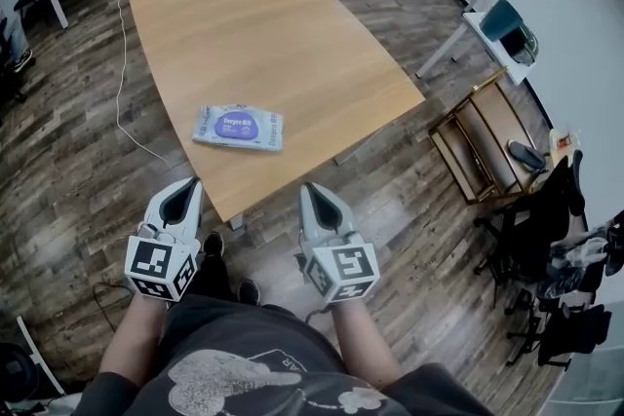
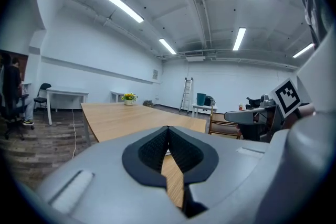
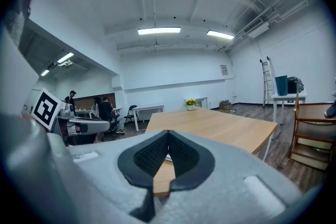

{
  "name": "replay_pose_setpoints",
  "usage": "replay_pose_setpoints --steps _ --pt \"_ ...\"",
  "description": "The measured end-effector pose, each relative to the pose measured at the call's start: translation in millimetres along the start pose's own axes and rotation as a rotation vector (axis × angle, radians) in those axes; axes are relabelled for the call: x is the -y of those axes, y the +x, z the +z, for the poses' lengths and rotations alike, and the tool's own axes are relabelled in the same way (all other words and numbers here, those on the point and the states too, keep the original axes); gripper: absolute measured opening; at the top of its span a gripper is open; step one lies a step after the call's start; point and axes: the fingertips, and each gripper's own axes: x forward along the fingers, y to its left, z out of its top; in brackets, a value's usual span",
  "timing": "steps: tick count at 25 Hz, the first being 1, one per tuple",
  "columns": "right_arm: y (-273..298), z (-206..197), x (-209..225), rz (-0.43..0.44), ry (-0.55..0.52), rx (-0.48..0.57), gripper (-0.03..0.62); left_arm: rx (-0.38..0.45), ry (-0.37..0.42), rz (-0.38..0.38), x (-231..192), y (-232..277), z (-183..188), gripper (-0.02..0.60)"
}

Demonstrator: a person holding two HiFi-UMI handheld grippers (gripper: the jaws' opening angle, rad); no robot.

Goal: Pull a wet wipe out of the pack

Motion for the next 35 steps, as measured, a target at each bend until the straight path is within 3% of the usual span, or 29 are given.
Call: replay_pose_setpoints --steps 12,17,22,29,35 --pt "93 26 -5 -0.008 -0.025 -0.011 -0.008 -0.055 -0.03 -0.061 -49 74 5 0.018" --pt "116 19 0 -0.056 -0.009 -0.049 -0.008 -0.129 -0.046 -0.087 -73 95 -17 0.018" --pt "139 16 0 -0.099 -0.011 -0.066 -0.009 -0.151 -0.074 -0.127 -89 111 -25 0.018" --pt "159 10 -10 -0.145 -0.03 -0.091 -0.008 -0.234 -0.1 -0.214 -92 128 -44 0.018" --pt "162 -14 -3 -0.126 -0.053 -0.177 -0.008 -0.346 -0.115 -0.222 -81 136 -75 0.018"
